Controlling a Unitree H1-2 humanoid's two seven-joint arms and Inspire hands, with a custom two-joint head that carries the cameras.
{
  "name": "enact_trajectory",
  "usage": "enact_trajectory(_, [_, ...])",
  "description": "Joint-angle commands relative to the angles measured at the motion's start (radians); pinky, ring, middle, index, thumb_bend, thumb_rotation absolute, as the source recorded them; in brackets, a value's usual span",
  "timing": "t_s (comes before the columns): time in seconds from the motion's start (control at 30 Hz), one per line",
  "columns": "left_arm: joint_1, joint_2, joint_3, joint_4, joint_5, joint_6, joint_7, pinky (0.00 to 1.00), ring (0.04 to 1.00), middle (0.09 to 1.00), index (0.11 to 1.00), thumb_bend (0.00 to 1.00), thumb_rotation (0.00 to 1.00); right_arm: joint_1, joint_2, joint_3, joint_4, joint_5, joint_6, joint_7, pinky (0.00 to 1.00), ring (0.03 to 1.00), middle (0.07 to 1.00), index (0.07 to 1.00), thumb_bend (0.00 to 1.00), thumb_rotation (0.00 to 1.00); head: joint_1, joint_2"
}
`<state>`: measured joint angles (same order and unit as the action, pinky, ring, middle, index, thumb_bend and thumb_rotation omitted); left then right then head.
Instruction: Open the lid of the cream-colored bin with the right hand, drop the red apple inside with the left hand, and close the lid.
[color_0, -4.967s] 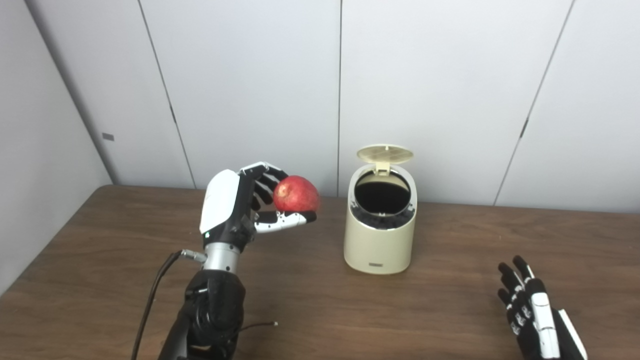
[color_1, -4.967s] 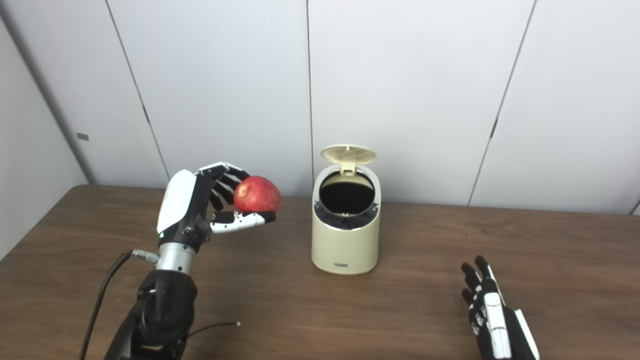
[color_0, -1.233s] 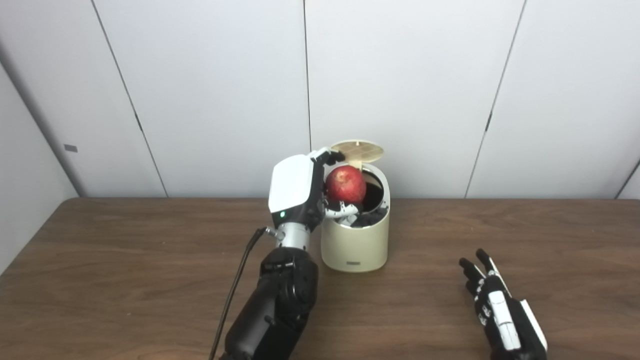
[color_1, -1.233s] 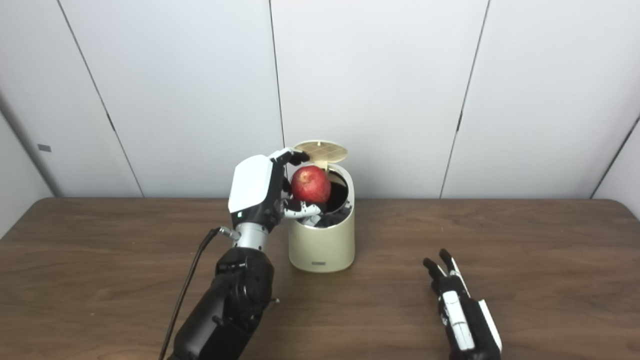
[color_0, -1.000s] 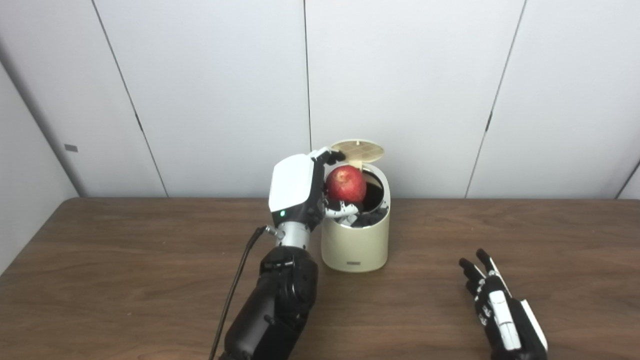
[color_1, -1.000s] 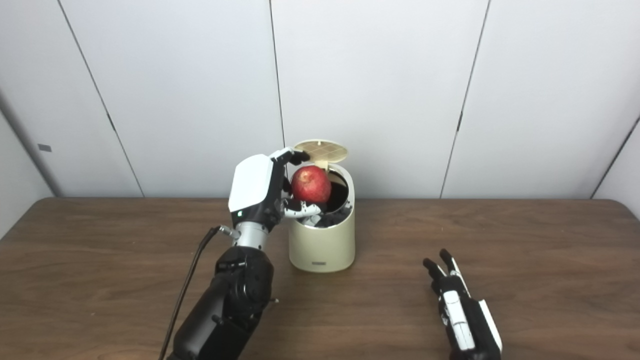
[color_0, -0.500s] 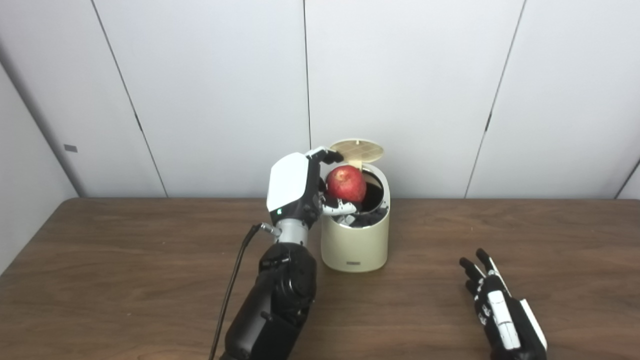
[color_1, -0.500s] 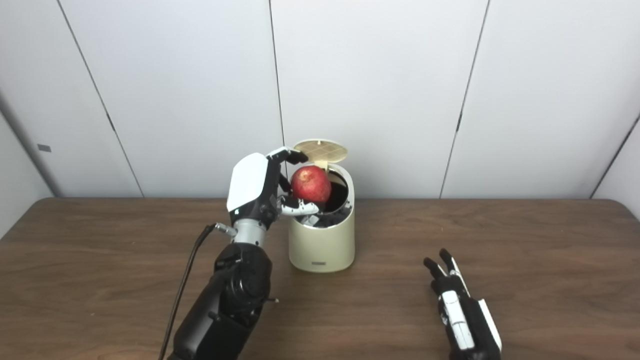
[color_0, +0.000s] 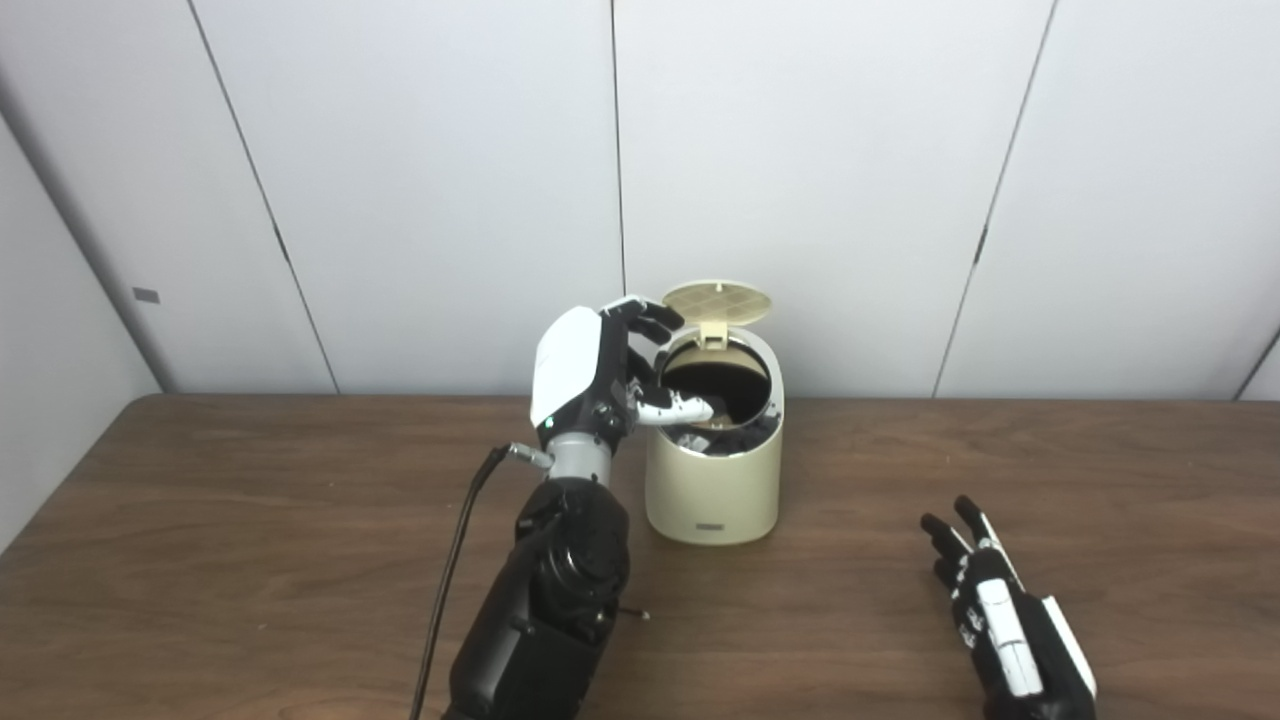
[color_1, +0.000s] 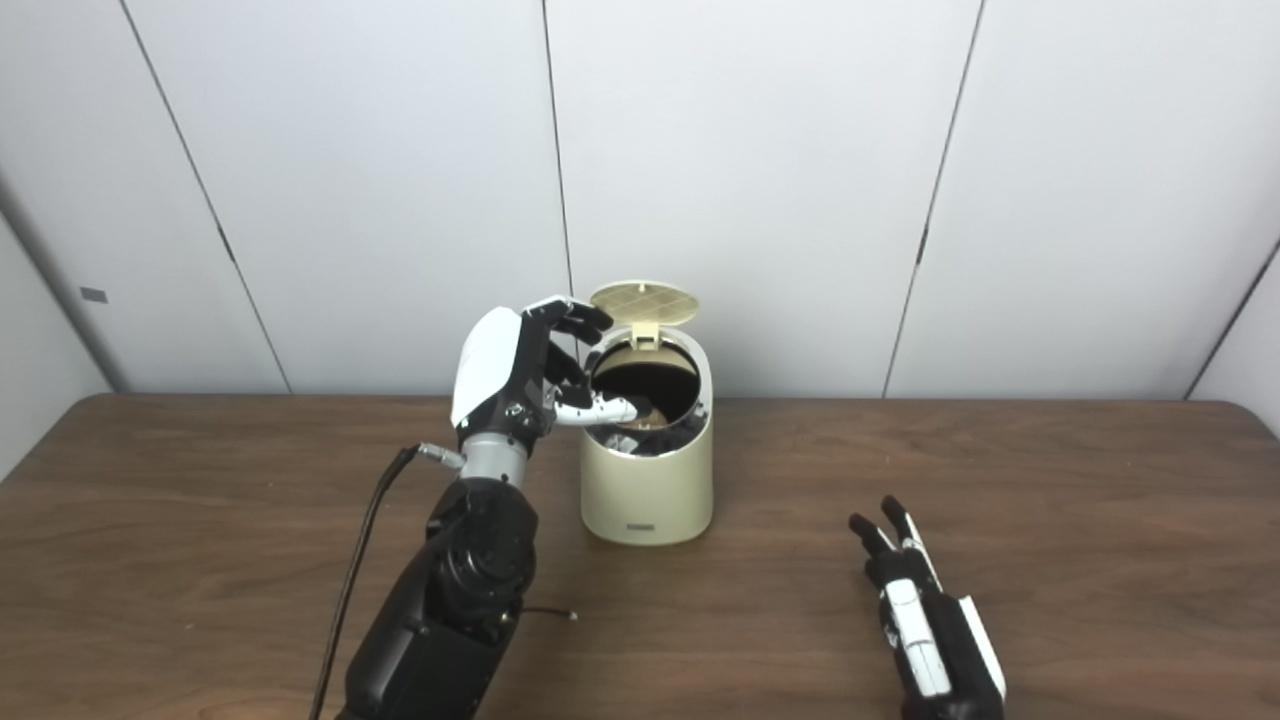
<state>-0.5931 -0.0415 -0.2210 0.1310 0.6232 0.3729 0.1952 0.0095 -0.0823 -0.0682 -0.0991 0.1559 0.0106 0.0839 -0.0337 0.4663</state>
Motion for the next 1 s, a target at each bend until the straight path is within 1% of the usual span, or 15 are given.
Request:
enact_trajectory(0.0, [-0.010,-0.020,-0.015,-0.012,-0.019,0.008,-0.040,0.45,0.540,0.619,0.655,0.91,0.00,-0.021,0.004,-0.001,0.010,0.002,-0.034,0.001,1.00,0.974,0.904,0.977,0.64,0.83,0.001,0.001])
enact_trajectory(0.17, [-0.011,-0.010,-0.023,-0.006,-0.010,-0.007,-0.025,0.49,0.576,0.644,0.649,0.92,0.00,-0.024,0.004,-0.002,0.018,0.002,-0.039,0.003,1.00,0.977,0.906,0.978,0.64,0.83,0.002,0.000])
enact_trajectory(0.27, [-0.009,-0.001,-0.031,-0.012,0.005,-0.004,-0.024,0.51,0.589,0.657,0.650,0.93,0.00,-0.024,0.004,-0.003,0.018,0.001,-0.039,0.002,1.00,0.976,0.905,0.978,0.64,0.83,0.002,0.000])
enact_trajectory(0.47, [0.008,0.019,-0.025,-0.036,0.007,0.001,-0.022,0.49,0.588,0.684,0.658,0.92,0.00,-0.024,0.005,-0.005,0.021,0.005,-0.041,0.003,1.00,0.976,0.899,0.979,0.65,0.83,0.002,0.000])
enact_trajectory(0.53, [0.015,0.019,-0.007,-0.054,-0.008,0.017,-0.028,0.47,0.580,0.693,0.662,0.92,0.00,-0.022,0.004,-0.007,0.015,0.008,-0.036,0.004,1.00,0.977,0.899,0.979,0.65,0.83,0.002,0.000])
enact_trajectory(0.57, [0.018,0.021,0.003,-0.064,-0.019,0.022,-0.036,0.45,0.560,0.680,0.664,0.92,0.00,-0.021,0.003,-0.008,0.013,0.007,-0.034,0.003,1.00,0.978,0.899,0.979,0.65,0.83,0.002,0.000])
enact_trajectory(0.63, [0.025,0.024,0.034,-0.079,-0.060,0.004,-0.039,0.43,0.536,0.646,0.658,0.91,0.00,-0.020,0.002,-0.011,0.012,0.011,-0.033,0.004,1.00,0.980,0.901,0.980,0.64,0.83,0.003,0.002])
enact_trajectory(0.7, [0.032,0.017,0.074,-0.094,-0.117,-0.022,-0.035,0.43,0.528,0.624,0.647,0.89,0.00,-0.020,-0.002,-0.014,0.018,0.017,-0.036,0.008,1.00,0.984,0.904,0.984,0.64,0.82,0.005,0.003])
enact_trajectory(0.73, [0.035,0.013,0.094,-0.100,-0.139,-0.033,-0.031,0.43,0.517,0.594,0.637,0.87,0.00,-0.020,-0.004,-0.016,0.021,0.020,-0.037,0.009,1.00,0.985,0.904,0.984,0.64,0.82,0.007,0.003])
enact_trajectory(0.77, [0.036,0.012,0.111,-0.107,-0.160,-0.045,-0.026,0.43,0.499,0.543,0.626,0.71,0.00,-0.021,-0.005,-0.017,0.024,0.021,-0.038,0.010,1.00,0.982,0.902,0.982,0.64,0.82,0.007,0.003])
enact_trajectory(0.8, [0.037,0.012,0.125,-0.113,-0.175,-0.057,-0.022,0.43,0.491,0.516,0.613,0.63,0.00,-0.021,-0.006,-0.018,0.026,0.022,-0.039,0.010,1.00,0.981,0.901,0.980,0.65,0.82,0.010,0.003])
enact_trajectory(0.83, [0.037,0.011,0.139,-0.123,-0.191,-0.058,-0.021,0.43,0.482,0.474,0.572,0.56,0.00,-0.021,-0.008,-0.018,0.027,0.024,-0.039,0.011,1.00,0.980,0.899,0.980,0.65,0.81,0.012,0.003])
enact_trajectory(0.87, [0.037,0.009,0.154,-0.133,-0.211,-0.059,-0.020,0.44,0.480,0.462,0.558,0.54,0.00,-0.021,-0.009,-0.019,0.027,0.027,-0.038,0.011,1.00,0.979,0.900,0.980,0.65,0.81,0.014,0.002])
enact_trajectory(0.9, [0.038,0.006,0.170,-0.142,-0.233,-0.062,-0.019,0.44,0.451,0.470,0.547,0.52,0.00,-0.021,-0.010,-0.020,0.028,0.028,-0.037,0.012,1.00,0.978,0.899,0.980,0.65,0.81,0.015,0.003])
enact_trajectory(0.97, [0.039,-0.001,0.200,-0.155,-0.281,-0.078,-0.018,0.46,0.437,0.481,0.522,0.51,0.00,-0.021,-0.015,-0.020,0.033,0.028,-0.038,0.014,1.00,0.984,0.906,0.987,0.64,0.82,0.017,0.003])
